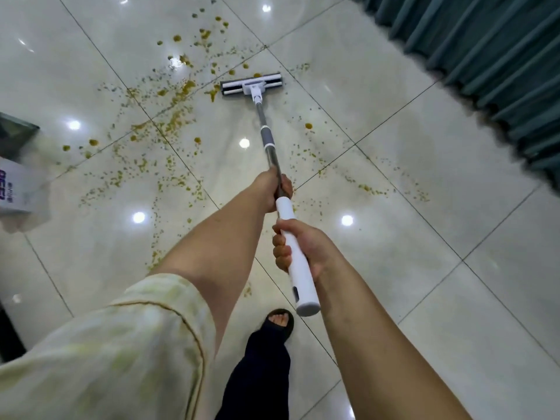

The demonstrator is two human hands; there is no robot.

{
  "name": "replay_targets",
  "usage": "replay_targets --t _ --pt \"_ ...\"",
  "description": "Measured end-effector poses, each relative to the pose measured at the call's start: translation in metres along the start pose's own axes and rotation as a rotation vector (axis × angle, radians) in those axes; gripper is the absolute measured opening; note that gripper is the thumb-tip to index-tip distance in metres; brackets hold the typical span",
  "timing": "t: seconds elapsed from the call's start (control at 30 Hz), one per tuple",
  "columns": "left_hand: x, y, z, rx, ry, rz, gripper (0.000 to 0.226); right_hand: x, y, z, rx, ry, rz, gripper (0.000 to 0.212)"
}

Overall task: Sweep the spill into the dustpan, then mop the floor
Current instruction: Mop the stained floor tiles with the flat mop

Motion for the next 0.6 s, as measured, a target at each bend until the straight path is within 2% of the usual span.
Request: replay_targets --t 0.17,0.27,0.4,0.5,0.6 --pt "0.044 0.028 0.053 0.007 0.027 -0.025 0.042 -0.061 -0.001 0.045 -0.04 -0.012 0.002 0.015" --pt "0.048 0.035 0.064 -0.014 0.036 -0.067 0.043 -0.071 -0.004 0.051 -0.052 -0.017 0.007 0.014" --pt "0.023 0.032 0.052 -0.088 0.019 -0.212 0.04 -0.051 -0.011 0.033 -0.055 0.004 0.049 0.01" --pt "-0.005 0.032 0.029 -0.166 -0.007 -0.327 0.04 -0.028 -0.013 0.005 -0.115 0.09 0.116 0.019" --pt "-0.049 0.025 0.0 -0.161 -0.04 -0.336 0.042 0.01 -0.03 -0.034 -0.113 0.149 0.15 0.025"
Point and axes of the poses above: each hand's wrist, its own z-axis towards the middle knuckle, its own y-axis out of the palm, x = y × z, the point moved 6 cm from there along z, towards the middle knuckle
